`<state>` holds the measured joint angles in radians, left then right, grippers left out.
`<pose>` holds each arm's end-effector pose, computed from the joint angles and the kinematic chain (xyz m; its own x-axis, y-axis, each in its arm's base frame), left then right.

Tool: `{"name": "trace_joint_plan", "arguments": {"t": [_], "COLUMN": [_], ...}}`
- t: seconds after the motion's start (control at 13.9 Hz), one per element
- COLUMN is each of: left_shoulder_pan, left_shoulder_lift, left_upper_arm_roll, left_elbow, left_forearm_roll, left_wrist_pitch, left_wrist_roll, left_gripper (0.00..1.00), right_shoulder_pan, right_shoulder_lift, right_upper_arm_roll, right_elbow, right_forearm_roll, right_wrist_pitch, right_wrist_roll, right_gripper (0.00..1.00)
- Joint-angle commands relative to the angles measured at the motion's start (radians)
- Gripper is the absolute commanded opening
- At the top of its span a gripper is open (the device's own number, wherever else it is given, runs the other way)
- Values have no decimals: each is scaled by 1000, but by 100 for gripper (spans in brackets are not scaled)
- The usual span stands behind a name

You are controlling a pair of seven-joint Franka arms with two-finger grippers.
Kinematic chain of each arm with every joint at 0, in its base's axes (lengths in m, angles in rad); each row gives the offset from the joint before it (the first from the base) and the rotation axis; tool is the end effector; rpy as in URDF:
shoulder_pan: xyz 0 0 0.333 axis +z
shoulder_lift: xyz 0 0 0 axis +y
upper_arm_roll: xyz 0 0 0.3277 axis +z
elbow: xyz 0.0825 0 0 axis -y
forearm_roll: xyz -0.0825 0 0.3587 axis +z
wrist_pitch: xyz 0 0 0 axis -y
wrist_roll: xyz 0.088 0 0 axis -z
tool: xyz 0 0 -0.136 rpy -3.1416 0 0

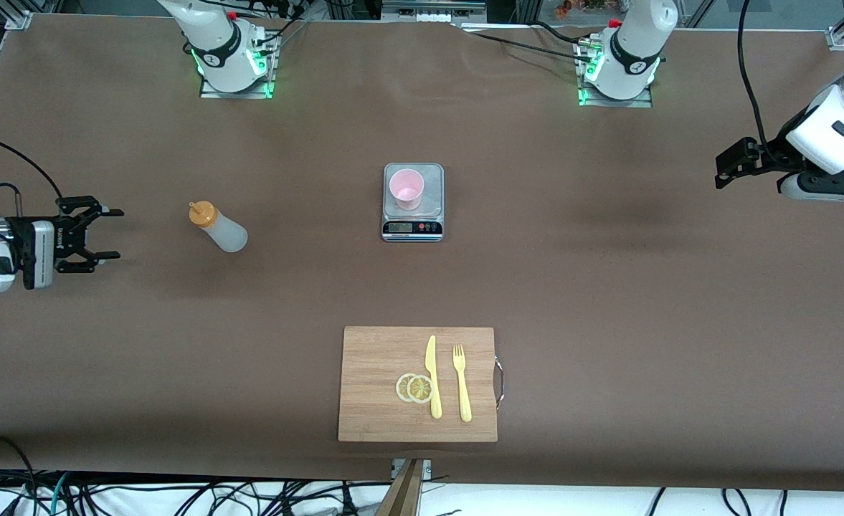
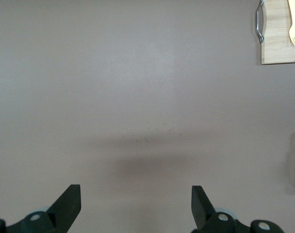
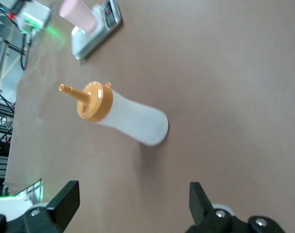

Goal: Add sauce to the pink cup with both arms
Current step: 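Reach the right gripper to the white squeeze bottle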

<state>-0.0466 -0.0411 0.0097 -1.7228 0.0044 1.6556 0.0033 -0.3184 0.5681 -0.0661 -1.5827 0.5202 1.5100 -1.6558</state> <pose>0.5187 -0.0185 0.5679 0.9988 -0.0406 -0.0261 -0.0407 -0.9992 -0.0039 0.5748 -0.1520 0.2894 0.5094 0.7432 0.4337 0.8003 -0.2239 -0.5562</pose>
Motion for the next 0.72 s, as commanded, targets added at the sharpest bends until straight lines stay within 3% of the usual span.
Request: {"name": "trace_joint_plan", "arguments": {"t": [0.0,0.29,0.65], "left_shoulder_pan": [16,22,21], "left_shoulder_lift": [15,18,36], "left_upper_arm_roll": [-7,-7,-8], "left_elbow": [34,32,32], "left_forearm_roll": [26,26,19], "left_wrist_pitch": [-22,-26,-36], "left_wrist_roll": [17,17,17], "left_gripper": [100,100,100], "right_shoulder_pan": [-24,-44,-56], "right_shoulder_lift": [-19,1,53], "right_upper_arm_roll": [9,8,9], "right_elbow": [-74,-166,-229], "right_forearm_roll": [95,211,277], "right_wrist_pitch": [12,18,19], "right_wrist_roll": [-145,-355,-560], "right_gripper": [100,100,100]}}
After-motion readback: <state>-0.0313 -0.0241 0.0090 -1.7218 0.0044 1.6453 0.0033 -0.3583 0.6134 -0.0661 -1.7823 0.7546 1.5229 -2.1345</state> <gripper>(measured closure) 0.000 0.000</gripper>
